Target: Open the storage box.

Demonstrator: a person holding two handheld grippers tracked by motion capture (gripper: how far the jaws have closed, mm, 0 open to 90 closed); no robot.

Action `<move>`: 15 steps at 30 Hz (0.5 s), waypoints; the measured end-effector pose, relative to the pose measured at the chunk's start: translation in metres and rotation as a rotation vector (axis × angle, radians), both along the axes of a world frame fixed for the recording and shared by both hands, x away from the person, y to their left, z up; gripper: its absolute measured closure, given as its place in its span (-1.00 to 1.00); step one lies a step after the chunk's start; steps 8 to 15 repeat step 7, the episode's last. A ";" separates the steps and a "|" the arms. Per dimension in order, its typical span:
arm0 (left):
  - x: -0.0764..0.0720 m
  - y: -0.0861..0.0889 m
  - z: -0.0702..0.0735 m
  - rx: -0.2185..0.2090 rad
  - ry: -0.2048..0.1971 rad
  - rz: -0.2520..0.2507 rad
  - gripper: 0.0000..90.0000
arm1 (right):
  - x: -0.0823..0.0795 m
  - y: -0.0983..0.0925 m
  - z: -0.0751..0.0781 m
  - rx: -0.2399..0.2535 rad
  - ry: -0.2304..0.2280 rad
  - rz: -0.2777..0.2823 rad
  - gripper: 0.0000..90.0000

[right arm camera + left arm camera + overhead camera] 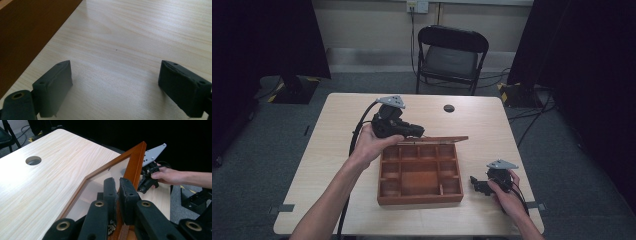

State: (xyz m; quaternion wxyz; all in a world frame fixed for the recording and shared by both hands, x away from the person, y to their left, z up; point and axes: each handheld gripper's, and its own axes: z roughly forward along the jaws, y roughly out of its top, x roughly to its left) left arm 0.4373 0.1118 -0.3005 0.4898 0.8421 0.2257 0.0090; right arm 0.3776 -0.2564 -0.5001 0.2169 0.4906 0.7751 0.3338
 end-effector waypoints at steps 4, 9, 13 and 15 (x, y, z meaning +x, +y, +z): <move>-0.001 0.000 0.000 0.004 -0.007 -0.001 0.87 | 0.000 0.000 0.000 0.000 0.000 0.000 -0.75; -0.001 -0.001 0.000 0.005 -0.008 -0.005 0.87 | 0.000 0.000 0.000 0.001 0.000 0.000 -0.75; -0.001 -0.001 0.000 0.005 -0.008 -0.005 0.87 | 0.000 0.000 0.000 0.001 0.000 0.000 -0.75; -0.001 -0.001 0.000 0.005 -0.008 -0.005 0.87 | 0.000 0.000 0.000 0.001 0.000 0.000 -0.75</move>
